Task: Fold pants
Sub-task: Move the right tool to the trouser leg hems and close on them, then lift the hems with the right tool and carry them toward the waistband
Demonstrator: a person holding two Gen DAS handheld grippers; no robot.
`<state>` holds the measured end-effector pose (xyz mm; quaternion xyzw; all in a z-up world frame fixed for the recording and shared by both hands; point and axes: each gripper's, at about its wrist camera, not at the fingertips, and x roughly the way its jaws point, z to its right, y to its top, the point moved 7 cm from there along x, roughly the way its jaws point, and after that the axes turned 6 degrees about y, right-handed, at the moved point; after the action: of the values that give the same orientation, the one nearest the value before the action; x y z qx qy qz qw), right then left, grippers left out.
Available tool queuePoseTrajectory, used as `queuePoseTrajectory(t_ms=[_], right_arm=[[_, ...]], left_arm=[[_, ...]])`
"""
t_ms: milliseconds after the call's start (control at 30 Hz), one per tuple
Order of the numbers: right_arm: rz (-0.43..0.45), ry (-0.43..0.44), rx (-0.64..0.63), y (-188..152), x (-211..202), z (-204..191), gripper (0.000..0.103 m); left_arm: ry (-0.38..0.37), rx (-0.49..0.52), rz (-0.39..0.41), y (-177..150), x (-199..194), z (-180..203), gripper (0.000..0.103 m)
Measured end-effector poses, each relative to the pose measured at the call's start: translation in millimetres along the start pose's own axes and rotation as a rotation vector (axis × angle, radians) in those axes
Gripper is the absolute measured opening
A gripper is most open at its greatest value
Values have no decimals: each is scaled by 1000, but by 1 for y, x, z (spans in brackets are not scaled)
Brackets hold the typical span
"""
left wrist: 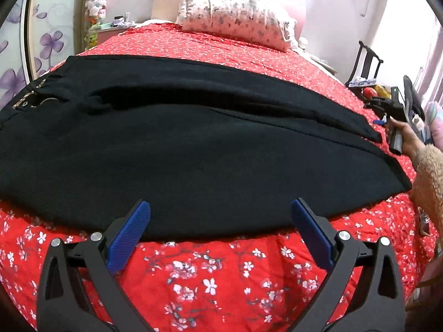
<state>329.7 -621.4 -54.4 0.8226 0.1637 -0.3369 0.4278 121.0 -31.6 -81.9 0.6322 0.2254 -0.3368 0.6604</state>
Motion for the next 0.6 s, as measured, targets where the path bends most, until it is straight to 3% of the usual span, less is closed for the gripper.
queuePoseTrajectory(t_ms=[300, 467, 500, 600], right_arm=[[-43, -47, -65, -2, 38, 4, 63], [-17, -48, -130, -3, 31, -2, 21], [-12, -14, -138, -3, 26, -5, 16], [46, 56, -165, -4, 1, -16, 15]], left_arm=[[41, 43, -27, -3, 4, 8, 101], [60, 61, -36, -2, 7, 8, 101], [62, 63, -36, -1, 7, 9, 101], [65, 64, -29, -1, 7, 8, 101]])
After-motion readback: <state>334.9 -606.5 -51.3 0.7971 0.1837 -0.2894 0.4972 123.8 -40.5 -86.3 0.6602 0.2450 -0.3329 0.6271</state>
